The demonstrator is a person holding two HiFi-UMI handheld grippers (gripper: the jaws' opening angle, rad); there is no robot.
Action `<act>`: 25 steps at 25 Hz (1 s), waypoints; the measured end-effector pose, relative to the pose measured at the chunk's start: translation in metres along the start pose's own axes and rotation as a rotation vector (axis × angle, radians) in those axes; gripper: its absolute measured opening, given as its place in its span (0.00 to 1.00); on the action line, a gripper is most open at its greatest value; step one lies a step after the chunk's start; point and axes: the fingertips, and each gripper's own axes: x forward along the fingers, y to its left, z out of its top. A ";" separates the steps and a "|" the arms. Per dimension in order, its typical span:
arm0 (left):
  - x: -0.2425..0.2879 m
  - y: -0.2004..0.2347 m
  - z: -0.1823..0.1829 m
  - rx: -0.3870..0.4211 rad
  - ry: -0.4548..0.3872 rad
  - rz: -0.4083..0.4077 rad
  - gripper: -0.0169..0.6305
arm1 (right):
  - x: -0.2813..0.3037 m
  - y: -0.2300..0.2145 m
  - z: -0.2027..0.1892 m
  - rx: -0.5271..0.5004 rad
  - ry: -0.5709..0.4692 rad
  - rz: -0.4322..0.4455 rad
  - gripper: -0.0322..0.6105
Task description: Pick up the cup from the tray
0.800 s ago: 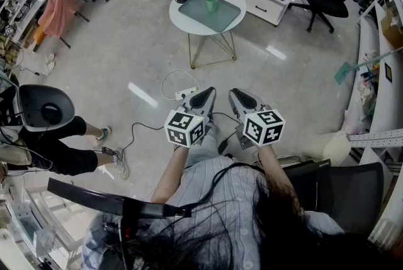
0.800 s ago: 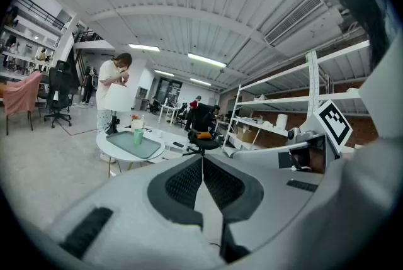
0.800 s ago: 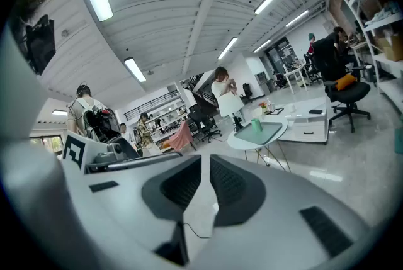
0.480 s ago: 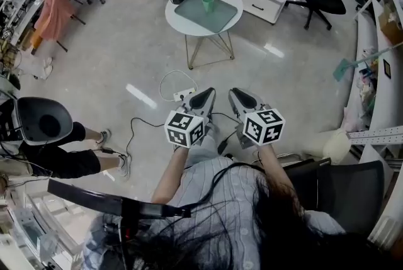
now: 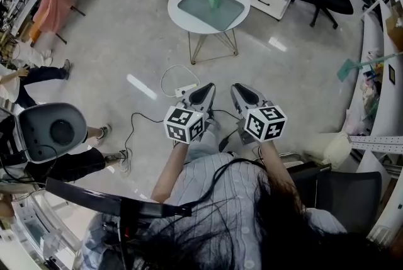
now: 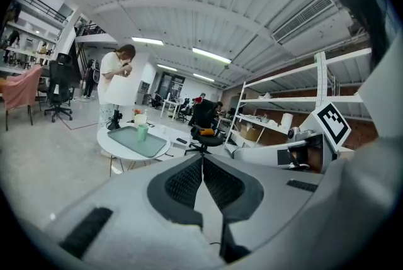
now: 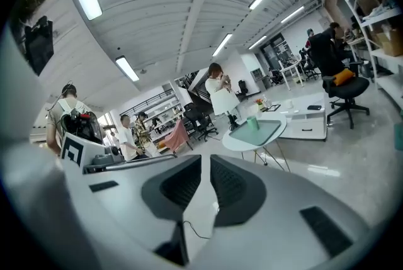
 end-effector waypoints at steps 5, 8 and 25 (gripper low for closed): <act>0.020 0.026 0.018 -0.005 0.003 -0.005 0.05 | 0.030 -0.007 0.017 0.010 0.008 -0.003 0.14; 0.034 0.041 0.026 -0.004 0.011 -0.021 0.05 | 0.048 -0.013 0.023 0.012 0.015 -0.012 0.14; 0.090 0.145 0.068 -0.025 0.032 -0.073 0.05 | 0.166 -0.032 0.067 0.043 0.029 -0.054 0.14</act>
